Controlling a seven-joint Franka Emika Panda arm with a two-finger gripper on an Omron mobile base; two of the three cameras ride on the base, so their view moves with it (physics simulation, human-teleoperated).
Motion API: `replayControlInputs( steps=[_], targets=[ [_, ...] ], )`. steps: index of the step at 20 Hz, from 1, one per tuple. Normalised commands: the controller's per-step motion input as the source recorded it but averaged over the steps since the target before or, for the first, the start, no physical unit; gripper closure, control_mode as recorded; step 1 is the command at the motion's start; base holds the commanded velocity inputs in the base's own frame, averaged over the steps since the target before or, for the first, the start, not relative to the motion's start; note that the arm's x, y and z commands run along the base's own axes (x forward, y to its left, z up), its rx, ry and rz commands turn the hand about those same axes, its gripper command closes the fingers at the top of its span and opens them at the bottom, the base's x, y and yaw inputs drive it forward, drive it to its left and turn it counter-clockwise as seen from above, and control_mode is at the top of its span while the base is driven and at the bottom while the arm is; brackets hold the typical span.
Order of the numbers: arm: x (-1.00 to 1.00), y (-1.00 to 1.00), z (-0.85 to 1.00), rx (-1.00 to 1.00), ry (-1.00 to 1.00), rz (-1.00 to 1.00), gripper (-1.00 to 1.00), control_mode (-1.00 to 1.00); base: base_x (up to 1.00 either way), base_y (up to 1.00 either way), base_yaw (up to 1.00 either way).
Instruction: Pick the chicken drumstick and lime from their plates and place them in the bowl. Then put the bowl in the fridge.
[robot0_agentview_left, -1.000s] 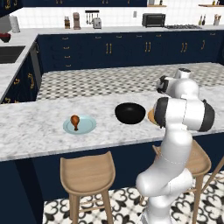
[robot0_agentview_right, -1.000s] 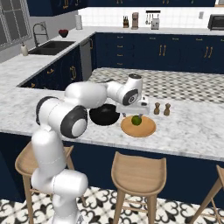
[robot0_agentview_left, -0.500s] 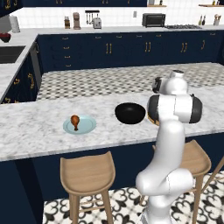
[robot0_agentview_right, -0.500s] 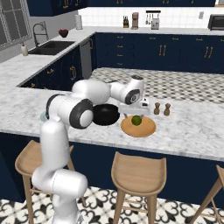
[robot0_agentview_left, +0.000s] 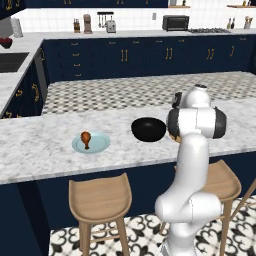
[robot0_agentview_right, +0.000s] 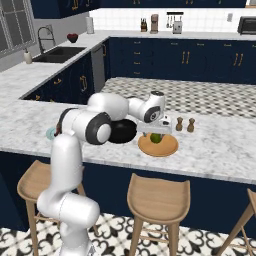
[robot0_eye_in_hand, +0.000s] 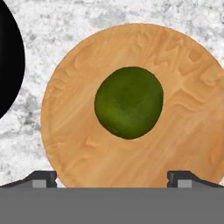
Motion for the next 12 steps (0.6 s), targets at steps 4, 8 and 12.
replayControlInputs(
  steps=[4,8,12],
  targets=[
    [0.35,0.0,-0.14,0.0,0.0,-0.04,-1.0,-1.0,0.0,0.0,0.0],
    [0.14,-0.04,-0.15,0.0,0.0,-0.01,-1.0,-1.0,0.0,0.0,0.0],
    [0.16,-0.01,-0.18,0.0,0.0,0.0,-1.0,-1.0,0.0,0.0,0.0]
  ],
)
